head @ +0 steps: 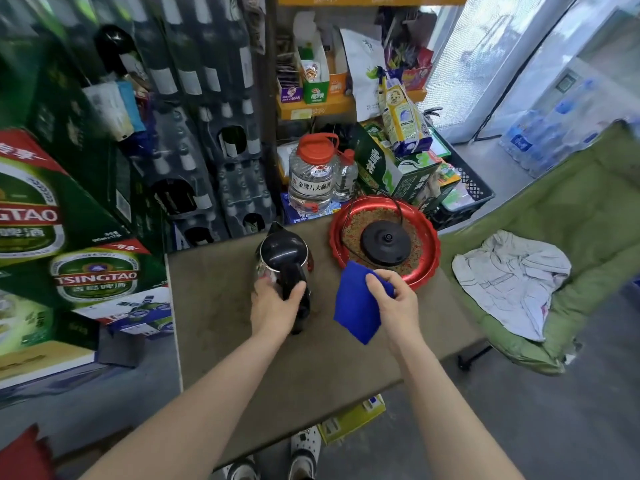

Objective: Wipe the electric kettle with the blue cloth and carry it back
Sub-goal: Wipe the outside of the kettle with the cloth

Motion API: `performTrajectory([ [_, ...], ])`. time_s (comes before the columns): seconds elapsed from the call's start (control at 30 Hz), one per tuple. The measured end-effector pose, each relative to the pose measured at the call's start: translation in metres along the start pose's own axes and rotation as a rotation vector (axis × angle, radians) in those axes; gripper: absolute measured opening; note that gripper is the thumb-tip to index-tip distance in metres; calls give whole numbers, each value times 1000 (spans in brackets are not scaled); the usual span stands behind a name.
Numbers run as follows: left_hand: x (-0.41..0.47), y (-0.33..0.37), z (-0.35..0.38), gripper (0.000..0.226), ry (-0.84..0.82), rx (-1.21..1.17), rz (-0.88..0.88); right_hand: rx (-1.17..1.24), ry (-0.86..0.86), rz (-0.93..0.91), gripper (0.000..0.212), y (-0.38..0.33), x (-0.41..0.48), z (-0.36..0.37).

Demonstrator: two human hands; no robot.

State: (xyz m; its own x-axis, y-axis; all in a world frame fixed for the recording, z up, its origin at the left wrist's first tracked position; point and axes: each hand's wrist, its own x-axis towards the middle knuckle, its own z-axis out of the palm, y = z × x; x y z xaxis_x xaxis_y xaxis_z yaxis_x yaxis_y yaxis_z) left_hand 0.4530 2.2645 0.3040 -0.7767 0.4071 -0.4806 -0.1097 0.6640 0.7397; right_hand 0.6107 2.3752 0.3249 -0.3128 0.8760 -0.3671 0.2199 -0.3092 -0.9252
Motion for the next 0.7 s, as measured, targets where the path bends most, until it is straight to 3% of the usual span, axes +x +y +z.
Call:
performTrajectory([
  [0.07,-1,5,15,72,-24,-2,-74,-143,35,-36,4,4,6,-5],
  [0.23,0,12,25,59,110,-67,-6,-602,138,-312,13,1,13,-9],
  [0.43,17,16,-32,44,178,-167,123,-457,225,-462,14,-43,19,13],
  [0.53,9,28,-57,38,168,-215,214,-447,88,-711,15,-60,3,56],
  [0.63,-3,55,-79,28,208,-361,279,-699,-62,-989,34,-52,-13,98],
  [0.7,-8,73,-96,28,176,-511,304,-831,-93,-1051,44,-52,-14,112],
])
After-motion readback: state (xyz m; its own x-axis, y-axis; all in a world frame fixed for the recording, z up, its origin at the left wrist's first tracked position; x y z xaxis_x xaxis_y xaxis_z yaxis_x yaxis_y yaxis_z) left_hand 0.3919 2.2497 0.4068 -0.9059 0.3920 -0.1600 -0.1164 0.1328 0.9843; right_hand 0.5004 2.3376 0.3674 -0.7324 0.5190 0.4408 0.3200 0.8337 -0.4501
